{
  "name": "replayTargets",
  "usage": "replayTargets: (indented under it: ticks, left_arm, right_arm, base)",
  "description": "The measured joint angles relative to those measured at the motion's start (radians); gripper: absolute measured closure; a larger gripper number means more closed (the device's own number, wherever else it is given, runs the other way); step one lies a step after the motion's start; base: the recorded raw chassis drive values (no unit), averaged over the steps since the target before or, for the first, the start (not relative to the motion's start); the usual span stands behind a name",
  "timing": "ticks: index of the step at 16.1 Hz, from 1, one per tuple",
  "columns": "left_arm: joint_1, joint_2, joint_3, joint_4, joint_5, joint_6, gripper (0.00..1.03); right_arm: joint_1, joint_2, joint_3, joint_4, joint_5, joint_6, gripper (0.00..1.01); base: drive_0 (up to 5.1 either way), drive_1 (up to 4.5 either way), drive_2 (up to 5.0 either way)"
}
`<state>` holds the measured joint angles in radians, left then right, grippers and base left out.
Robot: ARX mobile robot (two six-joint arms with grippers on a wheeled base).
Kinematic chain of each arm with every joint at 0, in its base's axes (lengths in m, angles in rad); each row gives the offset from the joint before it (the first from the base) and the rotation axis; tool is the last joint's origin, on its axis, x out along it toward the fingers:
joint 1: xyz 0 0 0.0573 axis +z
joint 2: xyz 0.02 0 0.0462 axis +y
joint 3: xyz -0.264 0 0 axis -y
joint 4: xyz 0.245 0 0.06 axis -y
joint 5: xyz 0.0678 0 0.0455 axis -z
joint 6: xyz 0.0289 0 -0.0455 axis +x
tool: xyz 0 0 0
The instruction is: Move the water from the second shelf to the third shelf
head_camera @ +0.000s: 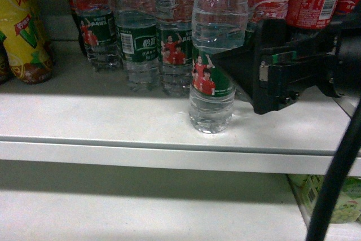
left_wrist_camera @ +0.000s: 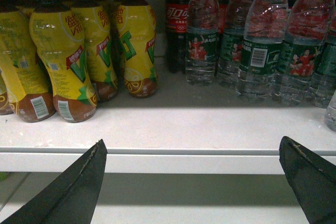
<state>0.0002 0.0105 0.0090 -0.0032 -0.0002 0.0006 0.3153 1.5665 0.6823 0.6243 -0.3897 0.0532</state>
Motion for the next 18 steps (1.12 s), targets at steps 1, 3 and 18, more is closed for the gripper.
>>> replayTargets:
  ticks: [1, 3, 18]
  left_arm:
    - [0.000, 0.000, 0.000, 0.000, 0.000, 0.000, 0.05]
    - [0.000, 0.000, 0.000, 0.000, 0.000, 0.000, 0.05]
    - [0.000, 0.000, 0.000, 0.000, 0.000, 0.000, 0.05]
  right_arm:
    - [0.014, 0.015, 0.014, -0.007, 0.004, 0.006, 0.03]
    - [0.029, 0.034, 0.037, -0.018, 0.008, 0.010, 0.03]
    - [0.075, 0.202, 0.201, -0.032, 0.152, 0.157, 0.03]
  base:
    - [0.0, 0.00, 0.0]
    - [0.0, 0.00, 0.0]
    - [0.0, 0.00, 0.0]
